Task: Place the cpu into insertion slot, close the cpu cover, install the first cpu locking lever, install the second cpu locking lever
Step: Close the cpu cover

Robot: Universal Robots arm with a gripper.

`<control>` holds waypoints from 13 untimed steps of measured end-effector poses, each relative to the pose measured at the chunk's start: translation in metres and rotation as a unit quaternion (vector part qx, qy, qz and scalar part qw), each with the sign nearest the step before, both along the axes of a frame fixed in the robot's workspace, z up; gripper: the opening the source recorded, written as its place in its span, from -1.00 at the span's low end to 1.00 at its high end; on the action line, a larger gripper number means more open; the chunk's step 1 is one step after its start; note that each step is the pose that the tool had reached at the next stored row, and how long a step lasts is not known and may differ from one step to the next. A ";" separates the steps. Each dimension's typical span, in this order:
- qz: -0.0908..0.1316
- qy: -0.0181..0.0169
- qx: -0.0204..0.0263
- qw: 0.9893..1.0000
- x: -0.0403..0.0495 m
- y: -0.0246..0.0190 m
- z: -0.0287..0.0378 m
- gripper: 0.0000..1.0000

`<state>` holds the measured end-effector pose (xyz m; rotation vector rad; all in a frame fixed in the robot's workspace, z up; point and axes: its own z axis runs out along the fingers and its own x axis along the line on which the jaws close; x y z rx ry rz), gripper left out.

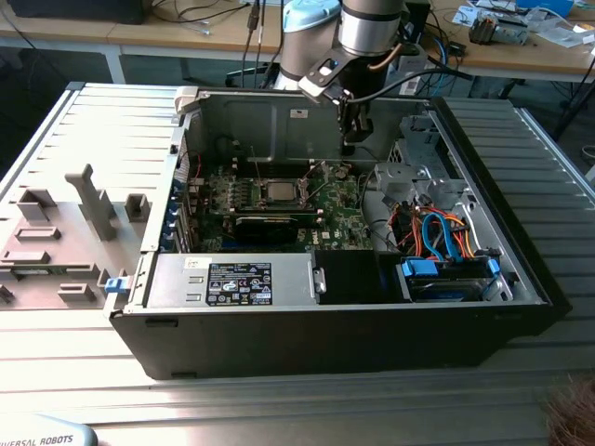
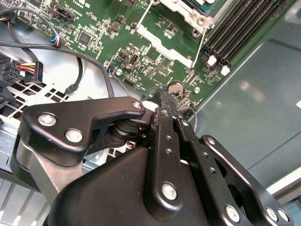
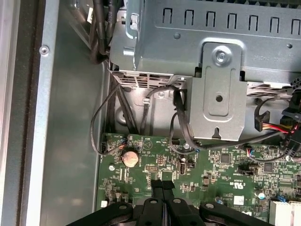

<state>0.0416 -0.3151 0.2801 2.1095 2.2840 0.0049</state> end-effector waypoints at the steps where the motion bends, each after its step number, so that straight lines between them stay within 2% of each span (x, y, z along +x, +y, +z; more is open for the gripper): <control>1: 0.000 0.000 0.000 1.000 0.0004 0.0003 0.0000 -0.79; 13: 0.000 0.000 0.000 1.000 0.0034 0.0020 -0.0002 -0.79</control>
